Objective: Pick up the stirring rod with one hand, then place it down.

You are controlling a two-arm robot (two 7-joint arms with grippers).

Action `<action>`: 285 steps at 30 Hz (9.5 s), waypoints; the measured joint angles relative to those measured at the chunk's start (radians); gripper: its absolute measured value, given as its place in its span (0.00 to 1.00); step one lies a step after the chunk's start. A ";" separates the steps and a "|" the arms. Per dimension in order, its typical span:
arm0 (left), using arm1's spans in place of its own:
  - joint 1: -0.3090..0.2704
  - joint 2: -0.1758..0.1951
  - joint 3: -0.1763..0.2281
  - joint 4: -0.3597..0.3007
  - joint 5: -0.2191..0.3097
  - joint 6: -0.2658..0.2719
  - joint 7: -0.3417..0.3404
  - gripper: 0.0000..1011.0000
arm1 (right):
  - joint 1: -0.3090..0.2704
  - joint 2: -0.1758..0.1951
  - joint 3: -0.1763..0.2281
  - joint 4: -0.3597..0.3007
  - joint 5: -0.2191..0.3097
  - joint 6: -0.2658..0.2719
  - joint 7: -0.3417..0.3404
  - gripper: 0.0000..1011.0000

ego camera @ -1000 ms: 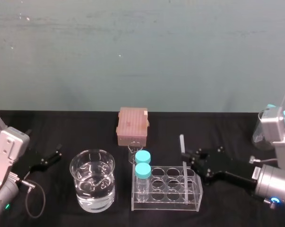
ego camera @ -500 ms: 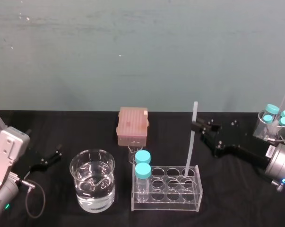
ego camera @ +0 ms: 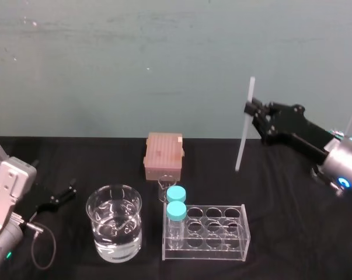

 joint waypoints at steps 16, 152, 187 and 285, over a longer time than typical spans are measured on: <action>0.000 0.000 0.000 0.000 0.000 0.000 0.000 0.99 | 0.162 -0.166 -0.037 0.222 -0.141 -0.009 -0.110 0.06; 0.000 0.000 0.000 0.000 0.000 0.000 0.000 0.99 | 0.181 -0.222 -0.011 0.288 -0.184 -0.027 -0.109 0.06; 0.000 0.000 0.000 0.000 0.000 0.000 0.000 0.99 | -0.076 0.113 0.090 -0.070 0.134 0.122 0.293 0.06; 0.000 0.000 0.000 0.000 0.000 0.000 0.000 0.99 | 0.036 0.101 -0.189 0.206 0.084 -0.026 0.377 0.06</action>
